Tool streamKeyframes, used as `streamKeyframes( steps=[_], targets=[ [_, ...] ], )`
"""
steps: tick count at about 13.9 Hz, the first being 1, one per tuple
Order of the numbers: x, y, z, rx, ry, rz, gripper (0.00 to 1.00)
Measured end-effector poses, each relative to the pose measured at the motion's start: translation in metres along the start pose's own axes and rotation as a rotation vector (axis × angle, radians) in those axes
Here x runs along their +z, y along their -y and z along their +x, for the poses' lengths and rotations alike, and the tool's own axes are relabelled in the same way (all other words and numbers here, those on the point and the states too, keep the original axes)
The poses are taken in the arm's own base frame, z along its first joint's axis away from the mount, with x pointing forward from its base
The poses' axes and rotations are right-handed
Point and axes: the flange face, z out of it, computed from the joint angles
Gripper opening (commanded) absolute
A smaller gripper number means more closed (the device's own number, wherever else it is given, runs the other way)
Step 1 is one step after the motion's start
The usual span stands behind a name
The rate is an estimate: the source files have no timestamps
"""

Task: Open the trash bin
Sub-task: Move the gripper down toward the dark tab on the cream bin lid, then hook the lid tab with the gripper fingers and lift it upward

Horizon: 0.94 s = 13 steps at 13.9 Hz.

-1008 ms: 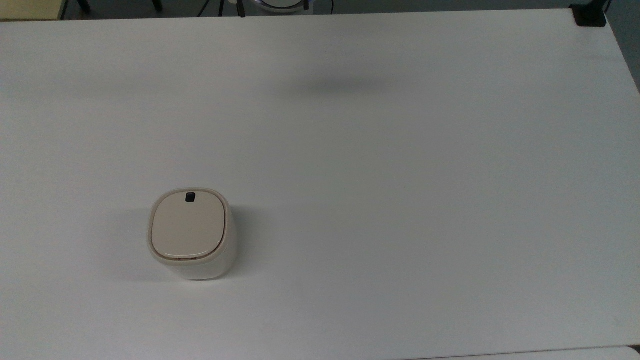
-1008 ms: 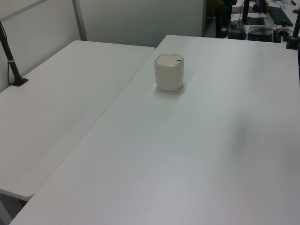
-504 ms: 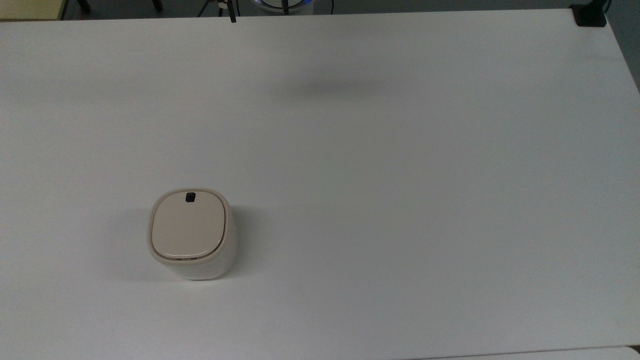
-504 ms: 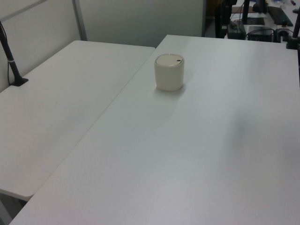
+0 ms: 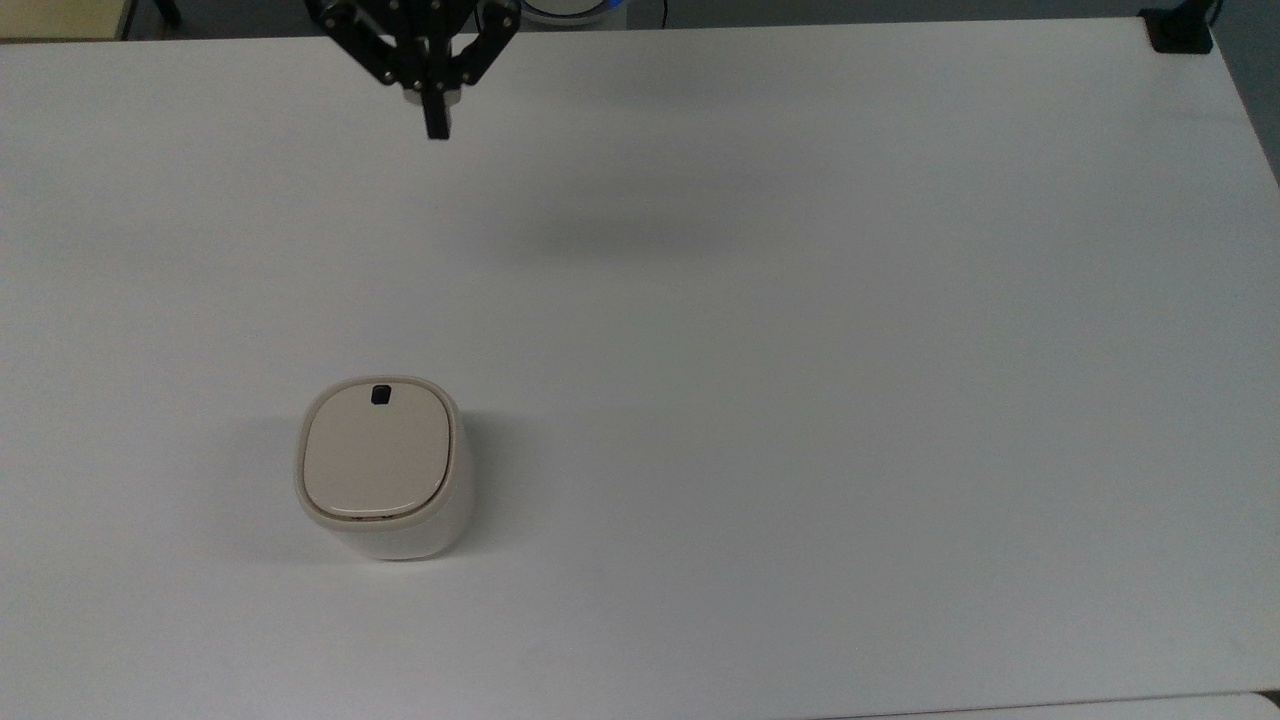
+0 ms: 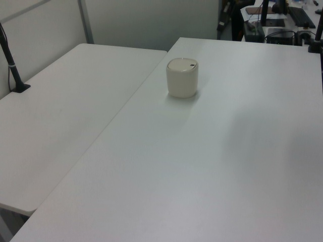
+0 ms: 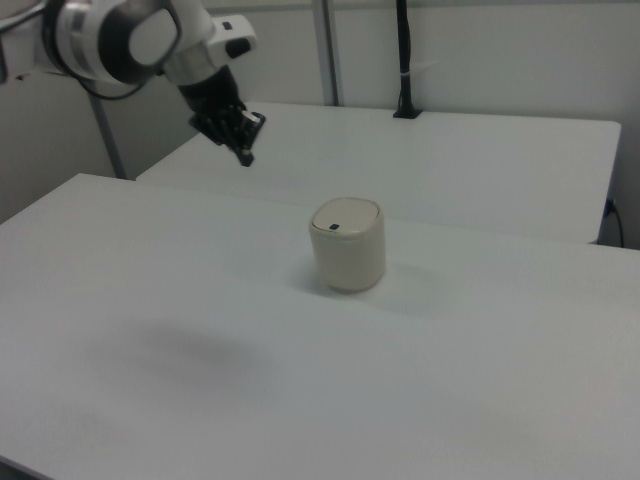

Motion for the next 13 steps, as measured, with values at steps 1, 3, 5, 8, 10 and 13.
streamKeyframes(
  steps=[1, 3, 5, 8, 10, 13],
  targets=[
    [0.008, -0.009, 0.004, 0.04, -0.034, -0.008, 0.0],
    [0.031, -0.028, 0.015, 0.109, -0.104, -0.025, 0.0],
    [0.062, -0.045, 0.024, 0.158, -0.151, -0.041, 0.0],
    [0.132, -0.06, 0.034, 0.208, -0.209, -0.062, 0.0],
    [0.17, -0.061, 0.035, 0.214, -0.226, -0.067, 0.0],
    [0.195, -0.06, 0.034, 0.216, -0.223, -0.068, 0.0]
  ],
)
